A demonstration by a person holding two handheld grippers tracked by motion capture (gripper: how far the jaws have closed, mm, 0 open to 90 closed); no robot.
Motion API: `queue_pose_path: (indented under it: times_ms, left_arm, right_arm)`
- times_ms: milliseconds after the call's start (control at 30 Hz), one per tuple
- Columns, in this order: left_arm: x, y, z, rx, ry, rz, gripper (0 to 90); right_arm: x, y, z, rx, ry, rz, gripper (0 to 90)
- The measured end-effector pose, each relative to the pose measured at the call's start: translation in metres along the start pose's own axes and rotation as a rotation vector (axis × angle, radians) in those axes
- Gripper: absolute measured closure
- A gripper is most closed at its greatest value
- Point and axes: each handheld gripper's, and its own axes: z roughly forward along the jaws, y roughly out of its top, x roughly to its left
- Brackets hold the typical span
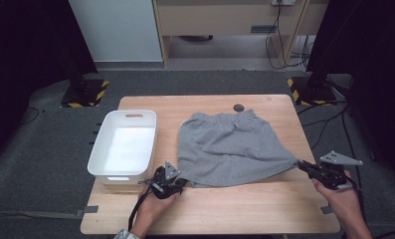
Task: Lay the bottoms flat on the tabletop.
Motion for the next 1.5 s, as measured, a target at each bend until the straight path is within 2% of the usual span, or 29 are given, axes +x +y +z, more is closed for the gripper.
queue_pose_path:
  times_ms: [167, 267, 567, 633, 733, 833, 933, 1000, 1133, 1233, 1500]
  left_arm:
    - [0.002, -0.001, 0.002, -0.004, -0.017, -0.025, 48.4]
    - [0.003, -0.001, 0.001, -0.001, -0.047, -0.041, 54.0]
    - [-0.007, 0.004, -0.001, 0.034, -0.079, 0.014, 78.3]
    - [-0.01, 0.006, -0.001, 0.044, -0.065, 0.032, 81.5]
    - [-0.01, 0.009, -0.003, 0.046, -0.022, 0.06, 82.6]
    - [-0.007, 0.015, -0.012, 0.011, -0.006, 0.043, 82.8]
    - [-0.002, 0.021, -0.023, -0.025, 0.029, 0.039, 82.7]
    - [0.002, 0.024, -0.028, -0.034, 0.05, 0.034, 82.7]
    - [0.011, 0.026, -0.036, -0.044, 0.066, 0.01, 82.7]
    - [0.014, 0.026, -0.039, -0.036, 0.099, 0.025, 82.7]
    - [0.019, 0.027, -0.042, -0.054, 0.088, 0.012, 82.6]
  right_arm:
    - [0.0, 0.0, 0.0, 0.001, 0.003, 0.0, 84.4]
    - [0.001, 0.0, 0.0, 0.0, 0.004, -0.001, 84.4]
    - [0.001, 0.0, 0.0, -0.005, 0.007, 0.004, 84.4]
    - [0.001, 0.0, 0.0, -0.007, 0.007, 0.005, 84.4]
    - [0.002, 0.001, 0.0, -0.009, 0.008, 0.003, 84.4]
    - [0.002, 0.002, 0.0, -0.017, 0.007, 0.003, 84.4]
    - [0.001, 0.004, 0.001, -0.021, 0.001, 0.002, 84.5]
    - [0.001, 0.005, 0.001, -0.022, -0.003, 0.002, 84.5]
    - [0.001, 0.007, -0.001, -0.021, -0.007, 0.0, 84.5]
    - [0.0, 0.008, -0.002, -0.022, -0.009, 0.002, 84.5]
    - [-0.002, 0.009, -0.007, -0.03, -0.012, 0.005, 84.5]
